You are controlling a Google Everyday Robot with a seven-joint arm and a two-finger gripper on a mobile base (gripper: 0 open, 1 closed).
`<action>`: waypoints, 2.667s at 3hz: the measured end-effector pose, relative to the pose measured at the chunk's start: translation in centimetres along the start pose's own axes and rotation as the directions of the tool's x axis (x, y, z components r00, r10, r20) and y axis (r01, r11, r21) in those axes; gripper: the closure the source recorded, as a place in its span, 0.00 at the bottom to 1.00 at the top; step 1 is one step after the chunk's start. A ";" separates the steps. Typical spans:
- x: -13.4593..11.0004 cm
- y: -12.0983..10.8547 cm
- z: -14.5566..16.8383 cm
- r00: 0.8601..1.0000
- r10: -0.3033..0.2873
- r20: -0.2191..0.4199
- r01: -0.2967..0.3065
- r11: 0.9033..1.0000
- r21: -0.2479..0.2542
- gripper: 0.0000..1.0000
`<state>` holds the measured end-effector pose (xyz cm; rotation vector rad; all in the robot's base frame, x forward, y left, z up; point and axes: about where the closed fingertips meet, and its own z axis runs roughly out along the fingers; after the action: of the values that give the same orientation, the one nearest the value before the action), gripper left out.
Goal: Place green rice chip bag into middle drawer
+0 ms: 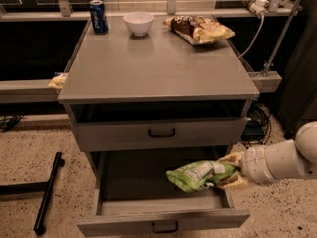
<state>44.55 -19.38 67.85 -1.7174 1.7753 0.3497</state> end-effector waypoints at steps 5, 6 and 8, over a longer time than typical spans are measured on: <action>4.2 -0.5 14.8 0.998 -0.005 0.058 -0.001 0.994 0.111 1.00; 4.2 -0.5 14.8 0.998 -0.005 0.058 -0.001 0.994 0.111 1.00; 4.7 -2.1 17.8 0.998 -0.019 0.068 0.010 0.991 0.133 1.00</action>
Offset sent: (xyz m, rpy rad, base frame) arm 0.0371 0.0707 -0.1364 -0.0065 0.0025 0.0486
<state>51.37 -12.80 51.95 -1.6055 1.6975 0.2752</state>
